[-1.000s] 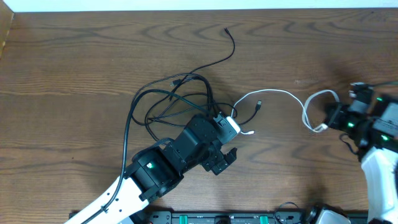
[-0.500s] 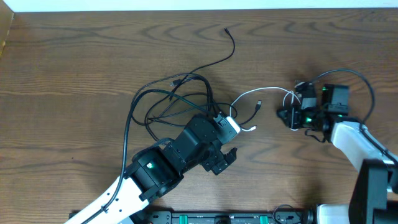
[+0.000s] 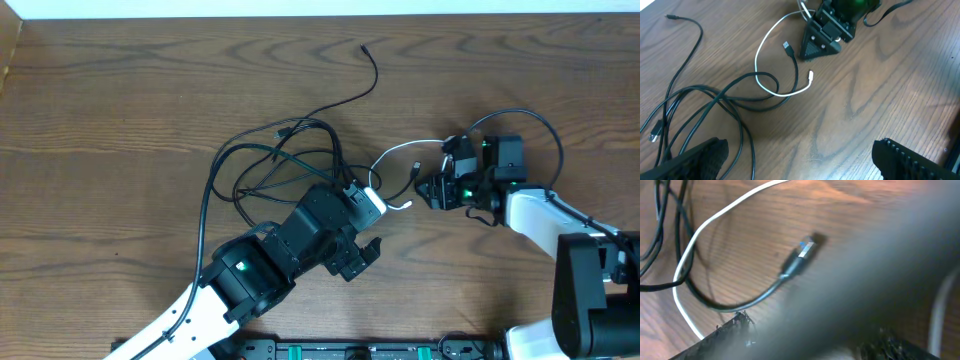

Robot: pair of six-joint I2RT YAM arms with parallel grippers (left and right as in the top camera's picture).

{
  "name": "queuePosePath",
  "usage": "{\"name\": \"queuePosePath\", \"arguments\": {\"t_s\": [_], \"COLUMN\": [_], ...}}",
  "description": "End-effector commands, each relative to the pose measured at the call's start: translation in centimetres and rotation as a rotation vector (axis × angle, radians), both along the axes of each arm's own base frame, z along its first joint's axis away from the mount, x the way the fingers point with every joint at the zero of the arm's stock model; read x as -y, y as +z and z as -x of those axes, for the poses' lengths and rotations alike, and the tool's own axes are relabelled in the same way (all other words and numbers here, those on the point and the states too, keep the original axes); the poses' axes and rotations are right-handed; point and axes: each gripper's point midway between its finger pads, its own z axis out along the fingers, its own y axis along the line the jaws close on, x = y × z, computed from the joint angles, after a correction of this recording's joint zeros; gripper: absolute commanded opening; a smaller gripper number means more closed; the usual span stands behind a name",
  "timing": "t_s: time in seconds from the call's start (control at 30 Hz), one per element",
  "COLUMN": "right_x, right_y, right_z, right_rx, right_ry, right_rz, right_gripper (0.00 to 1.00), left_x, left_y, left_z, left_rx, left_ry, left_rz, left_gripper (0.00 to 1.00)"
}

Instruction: Untangle cables

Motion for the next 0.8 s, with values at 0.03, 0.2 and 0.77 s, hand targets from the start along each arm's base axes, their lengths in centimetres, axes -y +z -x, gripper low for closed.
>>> {"name": "queuePosePath", "arguments": {"t_s": [0.03,0.2,0.77], "right_x": [1.0,4.3,5.1], "right_y": [-1.4,-2.1,6.7], "right_z": [-0.2,-0.9,-3.9], "right_rx": [-0.022,-0.038,0.275], "right_ry": [-0.066,-0.243,-0.214], "right_rz": [0.108,0.242,0.296], "right_gripper": [0.67,0.70,0.86], "left_x": [0.4,0.4,0.4], "left_y": [0.9,0.9,0.9], "left_z": [0.0,0.0,0.0], "left_rx": [0.008,0.008,0.008], "left_ry": [-0.012,-0.013,-0.012], "left_rz": [0.021,0.021,0.021], "left_gripper": [0.96,0.96,0.96]}}
